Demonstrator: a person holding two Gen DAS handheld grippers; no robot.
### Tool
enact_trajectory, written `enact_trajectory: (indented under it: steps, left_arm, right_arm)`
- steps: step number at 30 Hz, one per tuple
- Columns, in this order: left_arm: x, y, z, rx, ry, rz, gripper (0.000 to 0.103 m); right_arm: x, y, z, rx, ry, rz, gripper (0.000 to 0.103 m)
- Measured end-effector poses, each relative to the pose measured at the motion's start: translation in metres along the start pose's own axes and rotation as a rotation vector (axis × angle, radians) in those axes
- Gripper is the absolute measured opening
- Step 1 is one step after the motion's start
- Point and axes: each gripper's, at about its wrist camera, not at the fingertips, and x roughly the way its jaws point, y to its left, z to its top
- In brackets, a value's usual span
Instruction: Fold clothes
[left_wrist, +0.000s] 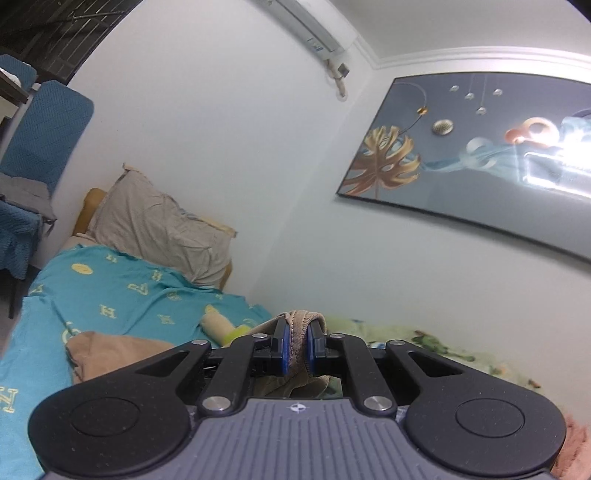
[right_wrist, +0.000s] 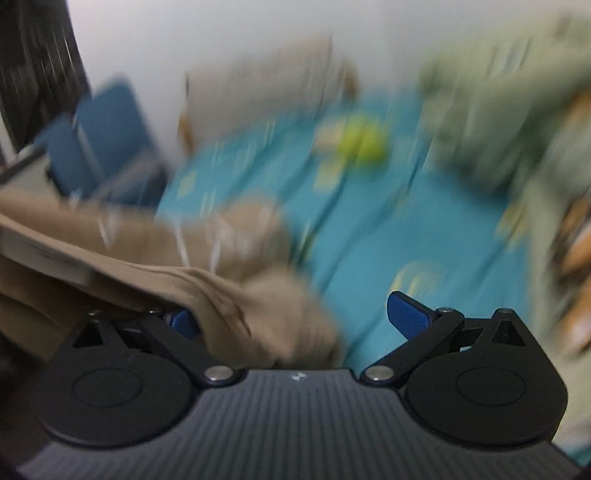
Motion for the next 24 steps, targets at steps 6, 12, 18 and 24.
enact_trajectory:
  steps: [6,12,18,24]
  left_arm:
    - [0.005,0.02,-0.002,-0.033,-0.001,0.15,0.01]
    - [0.005,0.023,0.003,-0.028,0.001,0.15,0.01]
    - [0.008,0.021,0.001,-0.015,0.022,0.156,0.01]
    - [0.009,0.024,-0.004,0.024,0.086,0.234,0.01]
  right_arm:
    - [-0.016,-0.008,0.001,0.08,-0.083,-0.12,0.103]
    - [-0.062,-0.027,0.013,0.058,-0.277,-0.244,0.103]
    - [0.001,-0.027,0.005,0.093,0.03,-0.053,0.103]
    - [0.033,-0.023,-0.006,0.061,0.099,-0.126,0.058]
